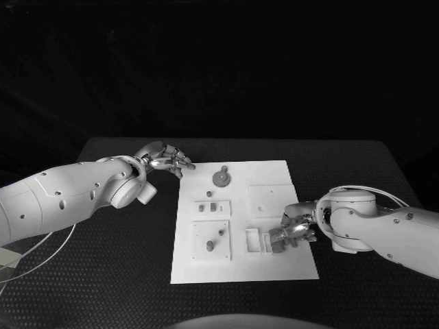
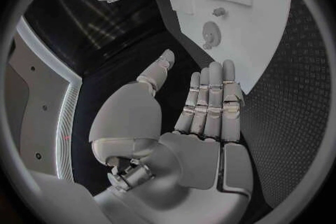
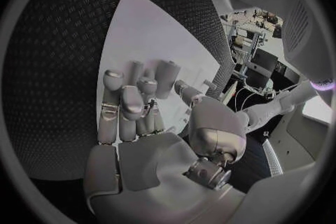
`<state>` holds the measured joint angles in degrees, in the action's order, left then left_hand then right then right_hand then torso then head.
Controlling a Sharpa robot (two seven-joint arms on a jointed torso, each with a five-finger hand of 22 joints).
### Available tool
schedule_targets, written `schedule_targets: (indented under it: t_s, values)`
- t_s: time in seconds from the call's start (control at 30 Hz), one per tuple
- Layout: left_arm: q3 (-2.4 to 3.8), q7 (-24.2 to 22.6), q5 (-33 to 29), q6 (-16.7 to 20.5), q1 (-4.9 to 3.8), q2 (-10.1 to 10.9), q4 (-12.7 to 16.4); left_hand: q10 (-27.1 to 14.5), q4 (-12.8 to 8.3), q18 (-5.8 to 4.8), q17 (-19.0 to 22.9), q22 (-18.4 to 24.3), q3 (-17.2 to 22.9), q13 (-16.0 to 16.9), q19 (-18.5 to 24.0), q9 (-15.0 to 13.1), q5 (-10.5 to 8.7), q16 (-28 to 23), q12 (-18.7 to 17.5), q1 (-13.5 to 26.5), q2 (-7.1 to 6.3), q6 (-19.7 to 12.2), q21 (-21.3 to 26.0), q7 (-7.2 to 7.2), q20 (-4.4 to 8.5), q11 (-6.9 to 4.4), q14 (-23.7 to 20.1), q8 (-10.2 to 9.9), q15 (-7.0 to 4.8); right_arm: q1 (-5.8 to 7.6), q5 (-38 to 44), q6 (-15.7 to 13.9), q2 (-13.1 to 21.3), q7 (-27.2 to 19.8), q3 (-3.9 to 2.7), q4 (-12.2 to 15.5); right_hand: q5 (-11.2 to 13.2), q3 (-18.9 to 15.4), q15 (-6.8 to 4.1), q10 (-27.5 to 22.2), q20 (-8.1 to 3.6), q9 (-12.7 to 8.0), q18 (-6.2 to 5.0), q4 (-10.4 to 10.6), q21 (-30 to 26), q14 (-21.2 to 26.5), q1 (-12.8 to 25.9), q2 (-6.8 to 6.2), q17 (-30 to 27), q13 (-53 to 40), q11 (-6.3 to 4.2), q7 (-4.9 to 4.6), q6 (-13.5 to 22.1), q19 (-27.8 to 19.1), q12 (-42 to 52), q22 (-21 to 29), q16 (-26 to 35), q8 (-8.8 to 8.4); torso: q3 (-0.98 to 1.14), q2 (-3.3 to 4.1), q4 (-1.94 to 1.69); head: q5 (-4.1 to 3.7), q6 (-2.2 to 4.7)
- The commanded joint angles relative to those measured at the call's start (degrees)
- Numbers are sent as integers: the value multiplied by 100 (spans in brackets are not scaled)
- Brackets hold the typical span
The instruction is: Assemble the parts on the task board
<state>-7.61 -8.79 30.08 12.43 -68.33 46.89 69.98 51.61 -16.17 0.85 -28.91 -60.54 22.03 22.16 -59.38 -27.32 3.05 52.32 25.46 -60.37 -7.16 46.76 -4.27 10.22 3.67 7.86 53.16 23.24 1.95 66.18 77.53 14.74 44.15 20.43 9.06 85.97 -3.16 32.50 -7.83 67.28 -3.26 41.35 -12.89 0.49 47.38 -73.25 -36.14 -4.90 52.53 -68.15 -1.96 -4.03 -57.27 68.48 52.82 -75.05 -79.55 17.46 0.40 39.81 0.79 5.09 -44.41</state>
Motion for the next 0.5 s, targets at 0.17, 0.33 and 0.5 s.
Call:
schedule_targets:
  t_s: [0.17,0.33,0.5]
  values:
    - [4,-65,-34,-42,-2,3,24,-7,18,-2,-9,-10,15,-5,-12,9,-18,-17,29,41,9,-40,12,10,1,-7,29,-27,-1,-56,144,12,-117,-14,26,-87,27,49,-39,25,-9,9,-211,-51,36,21,77,3,10,11,-9,-35,-3,-53,1,-100,-13,-42,1,-4,3,10,-21]
    - [4,-62,-34,-41,-2,10,31,-7,19,-2,-10,-10,14,-5,-12,9,-18,-17,30,47,7,-41,12,10,1,-7,29,-27,-1,-65,149,8,-150,-10,40,-114,26,71,-35,25,-8,16,-211,-134,44,23,84,41,15,13,-5,-39,-5,-61,0,-99,-8,-60,1,-6,3,13,-28]
    - [4,-62,-34,-45,-2,12,32,-8,19,-2,-11,-11,13,-5,-12,10,-18,-18,30,52,6,-41,12,10,1,-7,29,-27,0,-70,145,-63,-165,-19,48,-90,26,107,-32,28,-3,35,-211,-399,66,17,48,155,26,12,-3,-41,-22,-66,4,-99,-7,-83,0,-4,5,13,-37]
